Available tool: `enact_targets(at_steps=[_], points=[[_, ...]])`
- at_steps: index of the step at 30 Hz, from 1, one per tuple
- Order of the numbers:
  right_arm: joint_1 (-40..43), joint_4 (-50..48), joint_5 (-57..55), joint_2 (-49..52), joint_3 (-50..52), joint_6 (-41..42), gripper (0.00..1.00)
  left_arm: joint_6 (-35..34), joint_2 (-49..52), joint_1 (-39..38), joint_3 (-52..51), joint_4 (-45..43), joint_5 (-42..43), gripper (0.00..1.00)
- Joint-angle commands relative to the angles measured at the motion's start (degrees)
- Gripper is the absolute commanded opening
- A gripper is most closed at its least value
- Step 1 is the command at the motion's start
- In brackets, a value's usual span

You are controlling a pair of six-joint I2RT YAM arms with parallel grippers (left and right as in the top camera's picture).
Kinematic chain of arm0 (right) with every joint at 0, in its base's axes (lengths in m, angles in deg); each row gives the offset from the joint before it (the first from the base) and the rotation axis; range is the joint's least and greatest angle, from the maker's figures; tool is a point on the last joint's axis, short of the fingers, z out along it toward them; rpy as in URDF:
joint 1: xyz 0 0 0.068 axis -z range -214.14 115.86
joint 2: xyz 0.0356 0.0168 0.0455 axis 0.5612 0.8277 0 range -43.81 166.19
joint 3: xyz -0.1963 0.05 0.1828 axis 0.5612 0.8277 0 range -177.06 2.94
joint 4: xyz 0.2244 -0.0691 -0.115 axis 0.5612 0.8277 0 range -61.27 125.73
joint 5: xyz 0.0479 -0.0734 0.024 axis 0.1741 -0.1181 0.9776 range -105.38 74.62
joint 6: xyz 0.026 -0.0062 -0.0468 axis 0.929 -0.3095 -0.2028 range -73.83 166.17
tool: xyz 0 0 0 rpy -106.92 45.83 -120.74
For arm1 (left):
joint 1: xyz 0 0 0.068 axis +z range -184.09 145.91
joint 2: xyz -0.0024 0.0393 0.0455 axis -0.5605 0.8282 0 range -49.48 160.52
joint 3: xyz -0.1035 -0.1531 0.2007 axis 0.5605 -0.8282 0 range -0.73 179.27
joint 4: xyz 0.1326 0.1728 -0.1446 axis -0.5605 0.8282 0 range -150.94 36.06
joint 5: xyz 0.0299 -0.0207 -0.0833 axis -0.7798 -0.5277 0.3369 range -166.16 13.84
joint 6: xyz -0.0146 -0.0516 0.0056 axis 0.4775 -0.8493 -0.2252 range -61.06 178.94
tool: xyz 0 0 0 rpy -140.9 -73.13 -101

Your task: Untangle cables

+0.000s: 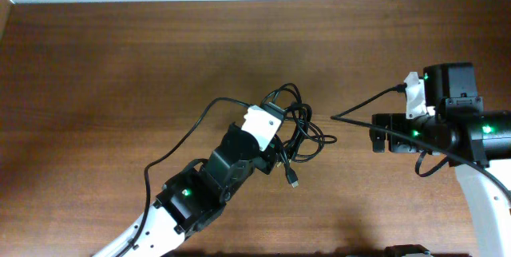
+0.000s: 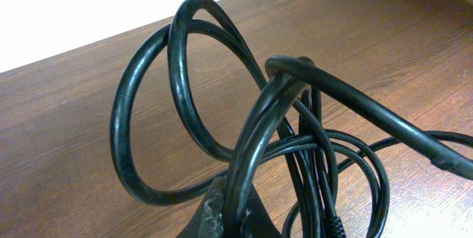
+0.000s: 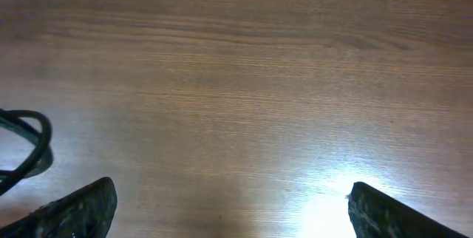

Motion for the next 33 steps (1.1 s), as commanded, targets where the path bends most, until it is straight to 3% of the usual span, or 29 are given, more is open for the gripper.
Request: enact_targets(at_steps=[1, 6, 8, 17, 23, 27, 33], points=[[-0.11, 0.02, -2.40, 0.22, -0.59, 0.13, 0.99, -0.94, -1.14, -0.09, 0.35, -0.44, 0.68, 0.00], [-0.11, 0.02, -2.40, 0.22, -0.59, 0.13, 0.99, -0.94, -0.83, -0.09, 0.35, -5.95, 2.34, 0.00], [-0.11, 0.02, -2.40, 0.22, -0.59, 0.13, 0.99, -0.94, -0.83, -0.09, 0.35, -4.87, 6.95, 0.00], [-0.11, 0.02, -2.40, 0.22, -0.59, 0.13, 0.99, 2.51, -3.15, -0.02, 0.35, -2.29, 6.27, 0.00], [-0.11, 0.00, -2.40, 0.22, -0.59, 0.13, 0.99, 2.51, -6.12, -0.02, 0.37, 6.51, 6.88, 0.00], [-0.11, 0.02, -2.40, 0.22, -0.59, 0.13, 0.99, 2.51, -7.58, -0.07, 0.35, 20.09, 6.67, 0.00], [-0.11, 0.02, -2.40, 0.22, -0.59, 0.13, 0.99, 2.51, -7.63, -0.09, 0.37, 5.57, 9.84, 0.00]])
